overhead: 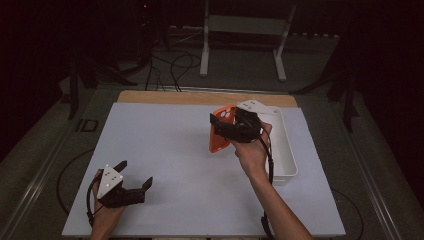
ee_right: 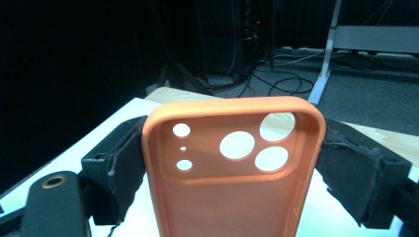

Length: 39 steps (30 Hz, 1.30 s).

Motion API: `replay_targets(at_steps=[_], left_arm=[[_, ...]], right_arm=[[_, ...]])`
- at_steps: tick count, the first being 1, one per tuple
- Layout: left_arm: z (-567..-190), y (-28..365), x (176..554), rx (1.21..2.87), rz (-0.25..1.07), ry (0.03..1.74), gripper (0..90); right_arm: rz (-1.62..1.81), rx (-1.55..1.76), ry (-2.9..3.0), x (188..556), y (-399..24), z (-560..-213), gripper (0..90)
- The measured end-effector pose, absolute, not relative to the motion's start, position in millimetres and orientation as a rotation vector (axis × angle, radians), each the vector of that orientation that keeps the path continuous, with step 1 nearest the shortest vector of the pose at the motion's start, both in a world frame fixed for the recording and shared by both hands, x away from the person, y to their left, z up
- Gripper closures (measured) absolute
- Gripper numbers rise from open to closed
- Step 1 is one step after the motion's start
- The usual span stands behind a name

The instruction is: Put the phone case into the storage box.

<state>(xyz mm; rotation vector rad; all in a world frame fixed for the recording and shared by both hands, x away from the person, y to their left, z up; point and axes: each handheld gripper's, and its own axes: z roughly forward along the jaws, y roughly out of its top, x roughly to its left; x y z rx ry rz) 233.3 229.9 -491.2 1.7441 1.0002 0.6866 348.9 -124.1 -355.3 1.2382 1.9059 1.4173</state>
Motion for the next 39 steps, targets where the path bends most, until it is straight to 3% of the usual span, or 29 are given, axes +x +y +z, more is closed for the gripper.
replay_targets(at_steps=[39], left_arm=[[-492,231,233,1.734,0.703,1.016,0.3]], right_arm=[[1.359,1.247,1.818,401,-124,-356,16.4]])
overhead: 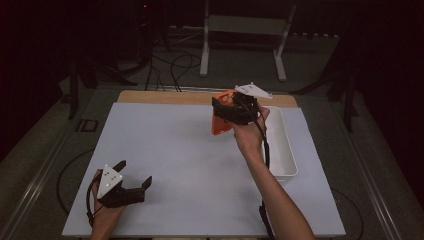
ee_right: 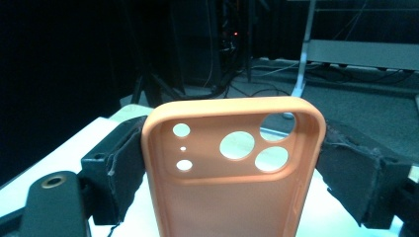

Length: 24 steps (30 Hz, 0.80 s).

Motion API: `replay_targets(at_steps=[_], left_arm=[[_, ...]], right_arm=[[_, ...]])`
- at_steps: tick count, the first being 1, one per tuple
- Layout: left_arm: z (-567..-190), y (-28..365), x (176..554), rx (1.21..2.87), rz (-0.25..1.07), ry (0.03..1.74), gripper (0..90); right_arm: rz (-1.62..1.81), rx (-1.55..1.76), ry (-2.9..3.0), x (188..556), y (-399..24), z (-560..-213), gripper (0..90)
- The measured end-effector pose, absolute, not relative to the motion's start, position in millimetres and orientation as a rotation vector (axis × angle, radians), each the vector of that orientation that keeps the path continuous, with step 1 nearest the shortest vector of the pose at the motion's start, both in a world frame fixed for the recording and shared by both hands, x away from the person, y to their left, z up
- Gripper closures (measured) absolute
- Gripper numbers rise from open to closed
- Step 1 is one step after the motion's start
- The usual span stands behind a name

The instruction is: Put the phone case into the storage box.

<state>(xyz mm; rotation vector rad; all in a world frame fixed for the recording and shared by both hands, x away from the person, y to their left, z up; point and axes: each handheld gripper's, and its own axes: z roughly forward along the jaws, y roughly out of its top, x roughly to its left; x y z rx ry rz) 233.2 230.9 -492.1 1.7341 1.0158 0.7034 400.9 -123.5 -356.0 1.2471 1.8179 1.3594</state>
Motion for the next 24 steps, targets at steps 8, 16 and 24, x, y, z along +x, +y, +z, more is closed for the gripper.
replay_targets(at_steps=[8,16,24], left_arm=[[-492,231,233,1.732,0.703,1.019,0.3],[-493,230,234,1.734,0.703,1.018,0.3],[-493,230,234,1.733,0.702,1.019,0.3]], right_arm=[[1.338,1.255,1.797,412,-131,-356,16.4],[1.334,1.269,1.778,419,-139,-351,16.4],[1.320,1.290,1.759,424,-147,-349,16.4]])
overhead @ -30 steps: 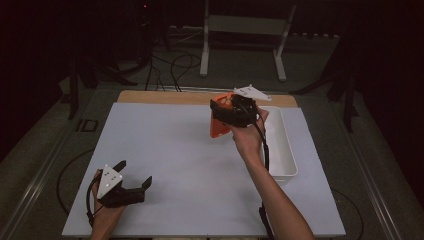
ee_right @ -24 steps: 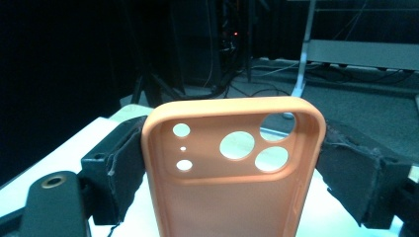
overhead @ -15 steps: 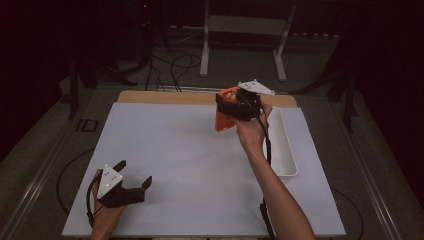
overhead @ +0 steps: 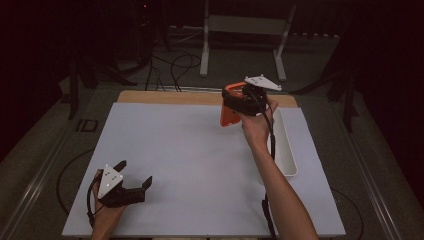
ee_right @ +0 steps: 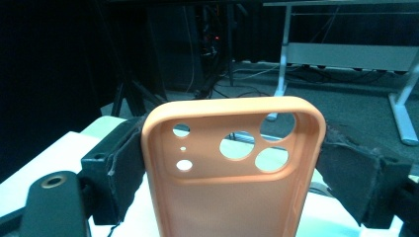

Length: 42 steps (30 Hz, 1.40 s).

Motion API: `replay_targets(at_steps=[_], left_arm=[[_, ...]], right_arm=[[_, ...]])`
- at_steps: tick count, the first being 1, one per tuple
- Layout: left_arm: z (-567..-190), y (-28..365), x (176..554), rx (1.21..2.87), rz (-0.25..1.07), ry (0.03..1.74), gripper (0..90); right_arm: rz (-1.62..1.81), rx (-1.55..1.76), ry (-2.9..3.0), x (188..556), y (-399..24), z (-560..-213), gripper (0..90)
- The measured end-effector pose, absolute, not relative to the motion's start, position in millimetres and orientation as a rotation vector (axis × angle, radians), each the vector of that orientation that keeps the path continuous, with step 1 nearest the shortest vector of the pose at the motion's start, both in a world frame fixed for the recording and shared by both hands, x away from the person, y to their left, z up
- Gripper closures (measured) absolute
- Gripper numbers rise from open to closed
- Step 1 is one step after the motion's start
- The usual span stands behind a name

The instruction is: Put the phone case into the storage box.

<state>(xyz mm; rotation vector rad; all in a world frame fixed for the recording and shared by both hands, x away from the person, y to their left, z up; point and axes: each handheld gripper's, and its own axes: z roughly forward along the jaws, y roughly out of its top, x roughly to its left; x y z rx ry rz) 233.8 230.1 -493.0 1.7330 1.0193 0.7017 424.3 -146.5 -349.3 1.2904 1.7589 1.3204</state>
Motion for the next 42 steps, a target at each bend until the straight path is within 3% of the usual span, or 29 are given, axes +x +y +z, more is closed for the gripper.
replay_targets(at_steps=[42], left_arm=[[-493,231,233,1.728,0.704,1.019,0.3]], right_arm=[[1.225,1.364,1.651,434,-196,-340,16.4]])
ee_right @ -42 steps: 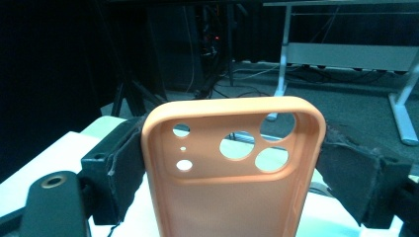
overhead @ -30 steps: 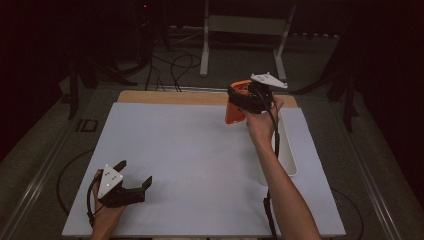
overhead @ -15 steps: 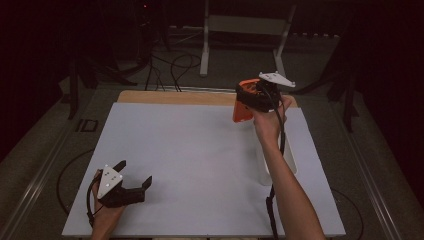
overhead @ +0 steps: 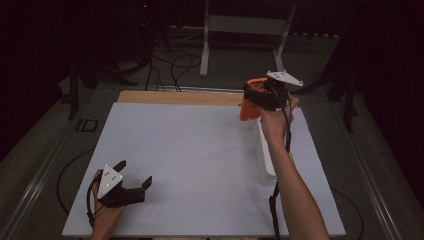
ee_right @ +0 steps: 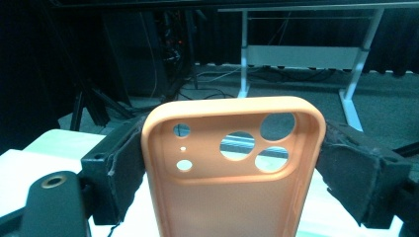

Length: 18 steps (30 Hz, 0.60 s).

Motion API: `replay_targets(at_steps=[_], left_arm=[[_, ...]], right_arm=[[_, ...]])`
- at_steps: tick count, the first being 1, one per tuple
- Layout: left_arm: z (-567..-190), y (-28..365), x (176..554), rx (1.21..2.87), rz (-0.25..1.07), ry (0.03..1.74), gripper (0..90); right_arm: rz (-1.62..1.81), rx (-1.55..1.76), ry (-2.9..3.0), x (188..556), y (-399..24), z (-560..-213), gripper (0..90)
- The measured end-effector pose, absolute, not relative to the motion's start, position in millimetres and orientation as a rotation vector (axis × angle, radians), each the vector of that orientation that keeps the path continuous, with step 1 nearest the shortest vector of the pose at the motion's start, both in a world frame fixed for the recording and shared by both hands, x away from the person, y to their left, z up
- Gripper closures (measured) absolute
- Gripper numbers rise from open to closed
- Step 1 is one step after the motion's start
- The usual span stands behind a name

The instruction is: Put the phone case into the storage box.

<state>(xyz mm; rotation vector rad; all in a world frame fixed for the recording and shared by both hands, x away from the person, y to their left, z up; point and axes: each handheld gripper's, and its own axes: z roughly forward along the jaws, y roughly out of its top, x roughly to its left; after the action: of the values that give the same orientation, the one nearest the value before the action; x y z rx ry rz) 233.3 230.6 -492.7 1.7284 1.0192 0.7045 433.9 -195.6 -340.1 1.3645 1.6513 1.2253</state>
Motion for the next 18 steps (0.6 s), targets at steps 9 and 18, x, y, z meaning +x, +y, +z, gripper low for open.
replay_targets(at_steps=[9,18], left_arm=[[-493,230,233,1.731,0.705,1.019,0.3],[-493,230,233,1.731,0.704,1.020,0.3]], right_arm=[[1.207,1.384,1.634,436,-203,-340,16.4],[1.182,1.411,1.617,440,-212,-342,16.4]])
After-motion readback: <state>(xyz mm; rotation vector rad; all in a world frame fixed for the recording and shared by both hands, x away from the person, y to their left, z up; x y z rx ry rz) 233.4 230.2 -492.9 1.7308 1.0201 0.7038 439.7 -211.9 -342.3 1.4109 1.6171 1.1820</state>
